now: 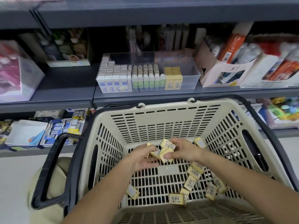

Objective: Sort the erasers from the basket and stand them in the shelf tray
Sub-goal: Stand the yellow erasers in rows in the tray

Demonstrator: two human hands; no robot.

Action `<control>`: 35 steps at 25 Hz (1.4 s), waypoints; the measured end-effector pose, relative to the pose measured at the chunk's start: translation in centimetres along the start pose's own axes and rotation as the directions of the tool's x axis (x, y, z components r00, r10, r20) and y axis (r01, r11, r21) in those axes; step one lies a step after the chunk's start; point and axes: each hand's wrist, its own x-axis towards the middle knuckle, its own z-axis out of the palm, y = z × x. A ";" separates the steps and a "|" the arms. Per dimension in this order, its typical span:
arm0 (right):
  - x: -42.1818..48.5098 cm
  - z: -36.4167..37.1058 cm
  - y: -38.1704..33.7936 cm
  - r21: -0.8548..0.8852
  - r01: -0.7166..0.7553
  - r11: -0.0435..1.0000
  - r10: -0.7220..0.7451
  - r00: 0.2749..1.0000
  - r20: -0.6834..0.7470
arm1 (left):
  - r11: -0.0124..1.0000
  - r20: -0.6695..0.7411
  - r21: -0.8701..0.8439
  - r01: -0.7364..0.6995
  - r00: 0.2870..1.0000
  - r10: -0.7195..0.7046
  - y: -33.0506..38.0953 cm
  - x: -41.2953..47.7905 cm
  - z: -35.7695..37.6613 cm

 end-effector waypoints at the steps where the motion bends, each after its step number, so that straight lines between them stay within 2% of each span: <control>1: 0.0 0.1 -0.6 0.034 0.039 0.999 -0.038 0.999 -0.030 | 0.997 0.060 -0.071 -0.002 0.998 0.006 0.2 -0.1 0.3; 4: -0.2 0.4 -1.7 0.075 0.133 0.988 -0.125 0.987 -0.105 | 0.981 0.177 -0.193 -0.034 0.982 0.069 0.5 -0.5 1.3; 8: -0.3 0.5 -2.9 0.086 0.241 0.967 -0.226 0.962 -0.151 | 0.951 0.221 -0.306 -0.029 0.970 0.100 1.1 -0.8 1.7; 12: -0.4 0.3 -3.6 0.044 0.243 0.969 -0.231 0.957 -0.177 | 0.943 0.233 -0.332 -0.029 0.966 0.112 1.8 -1.7 2.0; 16: -1.2 -1.0 -4.2 0.115 0.198 0.973 -0.181 0.973 -0.141 | 0.957 0.167 -0.284 -0.063 0.979 0.114 2.6 -2.4 2.6; 21: -1.9 -4.0 -6.5 0.028 0.230 0.973 -0.215 0.942 -0.259 | 0.964 0.190 -0.224 -0.146 0.963 0.190 4.2 -3.7 3.5; 25: -2.7 -7.8 -9.1 -0.135 0.276 0.952 -0.305 0.902 -0.307 | 0.949 0.241 -0.145 -0.281 0.920 0.309 7.3 -5.3 4.5; 27: -3.2 -9.3 -10.8 -0.162 0.280 0.946 -0.319 0.894 -0.315 | 0.926 0.272 -0.137 -0.351 0.886 0.376 9.1 -6.1 5.2; 29: -3.2 -11.5 -12.7 -0.144 0.309 0.940 -0.341 0.839 -0.425 | 0.903 0.306 -0.133 -0.409 0.850 0.430 10.9 -6.9 5.9; 30: -3.0 -12.8 -13.7 -0.191 0.304 0.933 -0.360 0.789 -0.499 | 0.894 0.317 -0.137 -0.426 0.837 0.447 11.6 -7.2 6.2; 32: -2.1 -15.4 -15.4 -0.494 0.146 0.857 -0.449 0.681 -0.579 | 0.881 0.331 -0.143 -0.452 0.817 0.472 12.9 -7.5 6.8; 34: -0.7 -16.8 -16.3 -0.733 -0.058 0.678 -0.525 0.659 -0.538 | 0.871 0.327 -0.142 -0.470 0.808 0.489 13.7 -7.4 7.2; 35: 0.0 -17.0 -16.4 -0.779 -0.107 0.618 -0.520 0.687 -0.507 | 0.868 0.321 -0.146 -0.474 0.807 0.495 13.9 -7.3 7.2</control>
